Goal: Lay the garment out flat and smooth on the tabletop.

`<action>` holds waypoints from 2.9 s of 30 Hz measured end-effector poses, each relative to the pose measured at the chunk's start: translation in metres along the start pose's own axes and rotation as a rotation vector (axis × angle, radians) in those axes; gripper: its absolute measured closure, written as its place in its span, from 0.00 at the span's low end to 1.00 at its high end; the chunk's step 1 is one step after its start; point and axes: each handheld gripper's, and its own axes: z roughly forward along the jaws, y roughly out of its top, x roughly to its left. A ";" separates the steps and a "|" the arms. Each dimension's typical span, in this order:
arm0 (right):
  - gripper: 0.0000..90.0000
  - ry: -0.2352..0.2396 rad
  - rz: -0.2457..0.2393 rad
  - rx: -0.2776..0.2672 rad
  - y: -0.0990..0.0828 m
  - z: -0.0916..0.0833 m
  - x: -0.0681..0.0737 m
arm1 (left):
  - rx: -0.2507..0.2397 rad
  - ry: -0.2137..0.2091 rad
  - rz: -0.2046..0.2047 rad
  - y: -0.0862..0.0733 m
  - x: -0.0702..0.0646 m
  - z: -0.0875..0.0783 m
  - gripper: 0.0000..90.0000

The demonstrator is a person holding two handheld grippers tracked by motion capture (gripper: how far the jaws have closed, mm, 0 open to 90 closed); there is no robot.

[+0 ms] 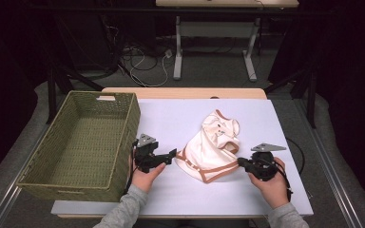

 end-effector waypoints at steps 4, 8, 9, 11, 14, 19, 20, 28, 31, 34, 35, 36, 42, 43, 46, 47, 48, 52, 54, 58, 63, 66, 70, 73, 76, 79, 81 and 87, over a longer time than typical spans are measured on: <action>0.98 -0.027 0.049 -0.014 0.000 -0.006 -0.019 | 0.006 -0.005 0.002 -0.001 -0.001 0.001 0.18; 0.98 -0.054 0.085 -0.020 0.000 -0.010 -0.035 | 0.006 -0.008 0.008 -0.001 -0.001 0.003 0.18; 0.98 -0.063 0.092 -0.020 0.000 -0.010 -0.038 | 0.007 -0.008 0.009 -0.001 -0.001 0.003 0.19; 0.98 -0.080 0.097 -0.019 -0.001 -0.010 -0.045 | 0.005 -0.012 0.011 0.000 -0.002 0.004 0.19; 0.98 -0.100 0.115 -0.019 -0.002 -0.011 -0.052 | 0.001 -0.015 0.013 0.001 -0.003 0.007 0.20; 0.98 -0.147 0.123 -0.019 -0.004 -0.013 -0.062 | 0.001 -0.025 0.030 0.005 -0.008 0.015 0.24; 0.98 -0.163 0.117 -0.016 -0.005 -0.014 -0.064 | 0.011 -0.031 0.041 0.007 -0.010 0.018 0.27; 0.98 -0.228 0.136 -0.011 -0.011 -0.014 -0.078 | 0.014 -0.046 0.087 0.014 -0.029 0.046 0.38; 0.98 -0.260 0.138 -0.001 -0.012 -0.015 -0.079 | 0.041 -0.046 0.102 0.018 -0.033 0.059 0.40; 0.98 -0.281 0.142 -0.007 -0.013 -0.016 -0.081 | 0.046 -0.047 0.104 0.020 -0.036 0.071 0.42; 0.98 -0.280 0.147 -0.006 -0.014 -0.016 -0.082 | 0.055 -0.051 0.111 0.021 -0.038 0.075 0.42; 0.98 -0.289 0.146 -0.008 -0.014 -0.017 -0.083 | 0.045 -0.051 0.108 0.020 -0.040 0.079 0.42; 0.98 -0.296 0.162 -0.021 -0.017 -0.023 -0.085 | 0.062 -0.076 0.109 0.028 -0.044 0.096 0.43; 0.98 -0.301 0.163 -0.021 -0.017 -0.024 -0.085 | 0.064 -0.075 0.113 0.028 -0.044 0.098 0.44; 0.98 -0.304 0.165 -0.026 -0.020 -0.027 -0.086 | 0.082 -0.080 0.110 0.031 -0.046 0.107 0.46; 0.98 -0.305 0.160 -0.028 -0.021 -0.029 -0.087 | 0.087 -0.088 0.101 0.031 -0.047 0.110 0.47; 0.98 -0.311 0.171 -0.030 -0.022 -0.029 -0.087 | 0.097 -0.090 0.113 0.032 -0.048 0.112 0.48; 0.98 -0.317 0.189 -0.038 -0.026 -0.035 -0.089 | 0.105 -0.104 0.108 0.034 -0.052 0.120 0.50; 0.98 -0.323 0.181 -0.042 -0.028 -0.037 -0.091 | 0.108 -0.113 0.103 0.036 -0.053 0.124 0.51; 0.98 -0.341 0.188 -0.044 -0.032 -0.040 -0.092 | 0.111 -0.129 0.087 0.040 -0.057 0.130 0.52; 0.98 -0.335 0.198 -0.038 -0.034 -0.043 -0.091 | 0.142 -0.140 0.105 0.040 -0.064 0.140 0.55; 0.98 -0.336 0.191 -0.043 -0.035 -0.043 -0.091 | 0.169 -0.155 0.086 0.037 -0.066 0.145 0.60; 0.98 -0.332 0.186 -0.038 -0.036 -0.043 -0.091 | 0.196 -0.162 0.083 0.033 -0.066 0.149 0.67; 0.98 -0.333 0.184 -0.036 -0.037 -0.042 -0.091 | 0.200 -0.167 0.085 0.033 -0.066 0.149 0.73; 0.98 -0.333 0.186 -0.017 -0.036 -0.042 -0.089 | 0.213 -0.169 0.085 0.033 -0.067 0.149 0.82; 0.98 -0.328 0.186 -0.034 -0.036 -0.040 -0.089 | 0.227 -0.170 0.086 0.033 -0.067 0.147 0.89; 0.98 -0.328 0.177 -0.037 -0.036 -0.040 -0.090 | 0.232 -0.172 0.091 0.034 -0.067 0.145 0.91; 0.98 -0.325 0.181 -0.043 -0.035 -0.039 -0.088 | 0.205 -0.165 0.098 0.036 -0.067 0.132 0.93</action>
